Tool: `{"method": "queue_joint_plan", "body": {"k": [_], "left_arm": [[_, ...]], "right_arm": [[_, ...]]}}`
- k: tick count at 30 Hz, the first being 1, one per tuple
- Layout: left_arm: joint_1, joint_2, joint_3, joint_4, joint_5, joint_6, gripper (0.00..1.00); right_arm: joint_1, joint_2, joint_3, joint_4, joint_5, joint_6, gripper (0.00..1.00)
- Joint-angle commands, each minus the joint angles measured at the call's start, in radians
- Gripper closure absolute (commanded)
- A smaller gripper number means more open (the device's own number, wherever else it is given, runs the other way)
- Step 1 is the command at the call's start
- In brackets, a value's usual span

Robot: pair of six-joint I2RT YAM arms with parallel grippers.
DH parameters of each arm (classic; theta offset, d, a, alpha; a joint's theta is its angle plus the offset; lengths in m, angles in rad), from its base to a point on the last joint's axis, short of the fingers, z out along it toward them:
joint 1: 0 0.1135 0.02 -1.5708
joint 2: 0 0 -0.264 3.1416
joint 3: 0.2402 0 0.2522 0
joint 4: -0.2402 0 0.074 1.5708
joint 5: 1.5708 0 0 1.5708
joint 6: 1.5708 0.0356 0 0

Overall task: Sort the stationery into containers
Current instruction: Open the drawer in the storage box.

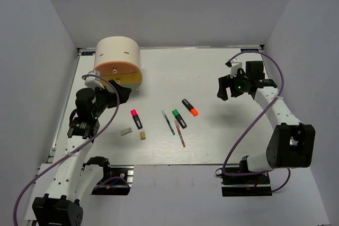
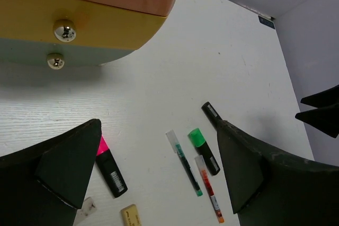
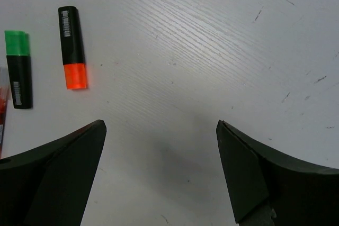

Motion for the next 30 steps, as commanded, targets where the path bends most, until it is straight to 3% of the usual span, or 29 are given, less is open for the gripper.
{"method": "queue_joint_plan", "body": {"k": [1, 10, 12, 15, 16, 17, 19, 21, 23, 25, 26, 30], "left_arm": [[0.002, 0.006, -0.009, 0.023, 0.028, -0.011, 0.0], [0.002, 0.077, 0.001, 0.063, 0.05, -0.034, 0.0], [0.002, 0.087, 0.001, 0.075, 0.05, -0.044, 0.04], [0.002, 0.127, 0.01, 0.087, 0.041, -0.062, 0.26], [0.002, 0.14, 0.01, 0.096, 0.041, -0.071, 0.5], [0.002, 0.155, 0.01, 0.112, 0.05, -0.08, 0.61], [0.002, 0.201, 0.019, 0.126, 0.05, -0.091, 0.72], [0.002, 0.239, 0.039, 0.141, 0.038, -0.115, 0.65], [0.002, 0.258, 0.054, 0.141, -0.01, -0.137, 0.42], [0.002, 0.267, 0.08, 0.117, -0.06, -0.165, 0.38], [0.002, 0.267, 0.09, 0.101, -0.074, -0.174, 0.29], [0.011, 0.247, 0.114, 0.041, -0.165, -0.183, 0.24]], "right_arm": [[-0.001, -0.005, 0.005, -0.025, -0.016, -0.07, 0.1], [-0.003, -0.03, -0.015, -0.051, -0.059, -0.18, 0.1], [-0.001, -0.035, -0.017, -0.059, -0.051, -0.2, 0.1], [0.0, -0.033, -0.003, -0.056, -0.002, -0.219, 0.1], [0.0, -0.03, 0.002, -0.053, 0.03, -0.222, 0.1], [0.0, -0.03, 0.006, -0.053, 0.051, -0.226, 0.1], [0.003, -0.024, 0.008, -0.047, 0.145, -0.23, 0.1], [0.0, -0.025, -0.003, -0.035, 0.223, -0.242, 0.1], [-0.001, -0.045, -0.029, -0.015, 0.226, -0.26, 0.1], [0.003, -0.067, -0.04, -0.014, 0.211, -0.266, 0.1], [0.003, -0.074, -0.049, -0.019, 0.204, -0.266, 0.1], [-0.001, -0.076, -0.058, -0.031, 0.142, -0.265, 0.1]]}}
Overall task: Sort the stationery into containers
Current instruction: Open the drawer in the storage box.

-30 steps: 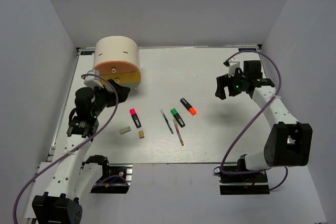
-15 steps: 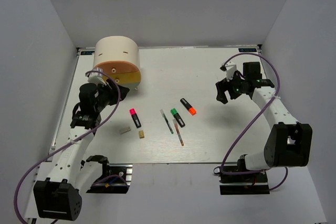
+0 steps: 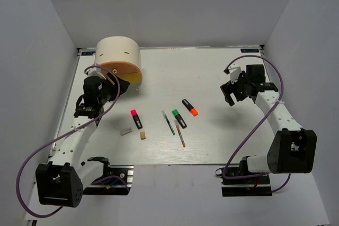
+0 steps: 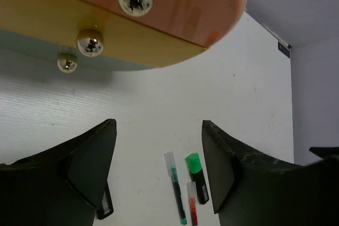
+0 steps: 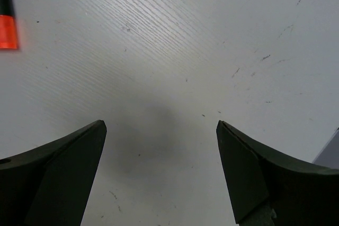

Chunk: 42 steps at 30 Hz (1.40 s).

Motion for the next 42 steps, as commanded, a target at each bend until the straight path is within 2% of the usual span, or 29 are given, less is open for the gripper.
{"method": "queue_joint_plan", "body": {"k": [1, 4, 6, 7, 8, 9, 10, 13, 14, 16, 17, 19, 30, 42], "left_arm": [[0.01, -0.047, 0.037, -0.03, -0.091, -0.024, 0.24], [0.03, -0.079, 0.012, -0.019, -0.117, -0.034, 0.24], [0.04, -0.079, 0.012, -0.009, -0.126, -0.044, 0.27], [0.053, -0.079, 0.012, -0.009, -0.126, -0.044, 0.27], [0.053, -0.067, 0.024, 0.007, -0.137, -0.044, 0.29], [0.063, -0.067, 0.024, 0.016, -0.137, -0.044, 0.3], [0.076, -0.056, 0.024, 0.03, -0.137, -0.044, 0.3], [0.099, -0.016, 0.057, 0.054, -0.123, -0.044, 0.33], [0.099, 0.011, 0.066, 0.063, -0.108, -0.044, 0.33], [0.109, 0.022, 0.077, 0.079, -0.09, -0.044, 0.33], [0.109, 0.037, 0.077, 0.094, -0.077, -0.044, 0.33], [0.119, 0.047, 0.077, 0.126, -0.062, -0.053, 0.33], [0.148, 0.117, 0.067, 0.264, 0.032, -0.094, 0.34], [0.166, 0.185, 0.049, 0.413, 0.062, -0.128, 0.43]], "right_arm": [[-0.002, -0.024, -0.013, -0.001, -0.06, -0.011, 0.1], [0.002, -0.023, -0.032, -0.015, -0.103, -0.02, 0.1], [-0.001, -0.018, -0.038, -0.022, -0.19, -0.015, 0.26], [0.002, -0.015, -0.035, -0.025, -0.204, -0.017, 0.42], [0.002, -0.006, -0.038, -0.019, -0.245, -0.012, 0.81], [0.004, -0.001, -0.032, -0.016, -0.26, -0.003, 0.93], [0.002, 0.011, -0.024, -0.015, -0.275, -0.005, 1.0], [0.007, 0.051, 0.013, -0.027, -0.336, -0.003, 0.98], [0.007, 0.056, 0.019, -0.029, -0.342, 0.0, 0.85], [0.004, 0.076, 0.043, -0.038, -0.356, 0.0, 0.71], [0.005, 0.077, 0.045, -0.035, -0.356, 0.003, 0.54], [0.005, 0.071, 0.042, -0.018, -0.361, 0.012, 0.47], [0.005, 0.056, 0.013, 0.028, -0.378, 0.014, 0.47], [0.007, 0.062, 0.011, 0.042, -0.376, 0.024, 0.47]]}}
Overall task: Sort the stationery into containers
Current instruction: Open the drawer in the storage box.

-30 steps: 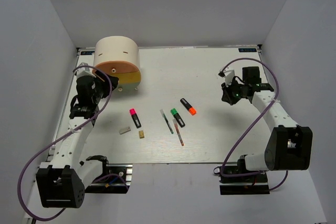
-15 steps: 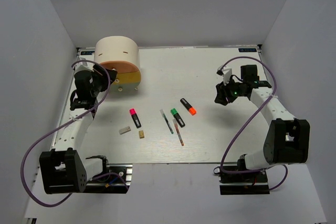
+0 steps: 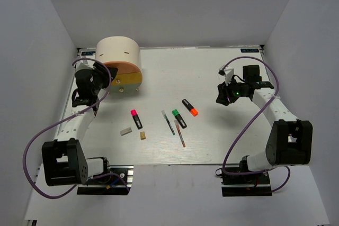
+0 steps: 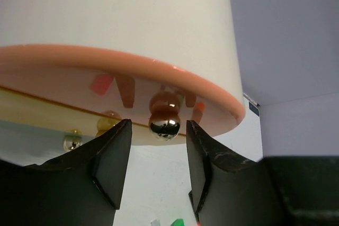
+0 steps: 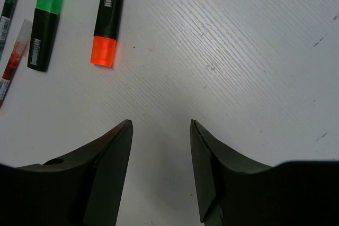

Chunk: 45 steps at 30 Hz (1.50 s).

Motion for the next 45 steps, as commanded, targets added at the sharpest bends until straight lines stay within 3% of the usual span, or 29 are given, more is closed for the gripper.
{"method": "queue_joint_plan", "body": {"k": [1, 9, 22, 31, 33, 35, 36, 45], "left_arm": [[0.019, -0.009, 0.0, 0.102, 0.028, -0.021, 0.45], [0.029, 0.021, -0.031, 0.187, 0.066, -0.05, 0.54], [0.029, 0.04, -0.031, 0.167, 0.066, -0.05, 0.48], [0.029, 0.069, -0.022, 0.187, 0.066, -0.059, 0.7], [0.029, 0.069, -0.022, 0.187, 0.066, -0.059, 0.75], [0.029, 0.069, -0.022, 0.178, 0.066, -0.059, 0.77], [0.029, 0.055, -0.032, 0.178, 0.066, -0.059, 0.78], [0.038, -0.112, -0.157, 0.093, 0.085, -0.05, 0.8]], "right_arm": [[0.002, -0.018, 0.016, 0.032, -0.019, 0.013, 0.47], [0.004, -0.033, 0.001, 0.041, -0.019, 0.015, 0.47], [0.001, -0.039, -0.004, 0.049, -0.018, 0.019, 0.47], [0.004, -0.045, -0.005, 0.044, -0.01, 0.013, 0.47], [0.001, -0.048, -0.005, 0.038, -0.012, 0.012, 0.43], [0.001, -0.053, -0.002, 0.034, -0.012, 0.011, 0.15], [0.005, -0.054, -0.002, 0.032, -0.012, 0.007, 0.1], [0.005, -0.03, 0.045, -0.018, -0.122, 0.022, 0.1]]}}
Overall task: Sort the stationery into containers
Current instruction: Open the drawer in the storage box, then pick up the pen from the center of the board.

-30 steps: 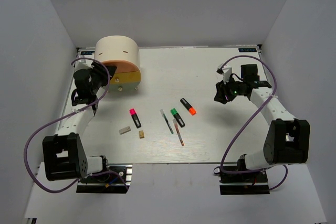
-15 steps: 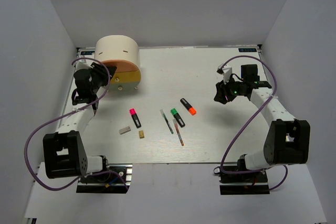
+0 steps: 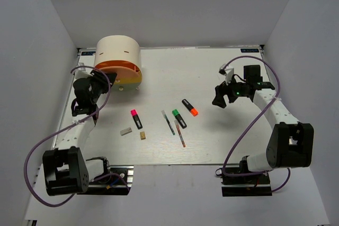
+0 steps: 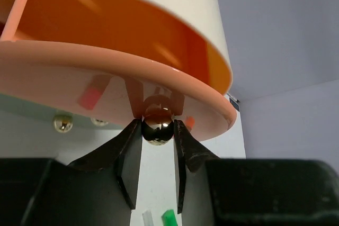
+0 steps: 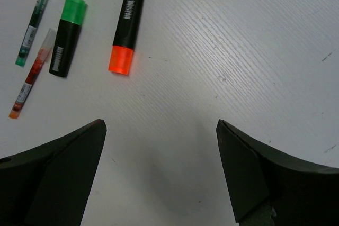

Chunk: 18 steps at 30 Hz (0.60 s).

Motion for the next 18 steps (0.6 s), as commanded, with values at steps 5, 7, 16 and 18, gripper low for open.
{"method": "queue_joint_plan", "body": {"k": [5, 7, 16, 18], "left_arm": [[0.006, -0.136, -0.077, -0.106, -0.001, 0.027, 0.8], [0.006, -0.136, -0.077, -0.106, -0.011, 0.027, 0.62], [0.006, -0.125, -0.036, -0.124, -0.02, 0.027, 0.25], [0.006, -0.138, -0.025, -0.142, -0.02, 0.037, 0.24]], "right_arm": [[0.011, 0.012, 0.063, -0.037, -0.074, -0.004, 0.1], [0.015, 0.018, 0.072, -0.048, -0.073, -0.012, 0.1], [0.089, 0.076, 0.126, -0.091, -0.078, 0.006, 0.1], [0.13, 0.102, 0.144, -0.077, -0.058, 0.034, 0.1]]}}
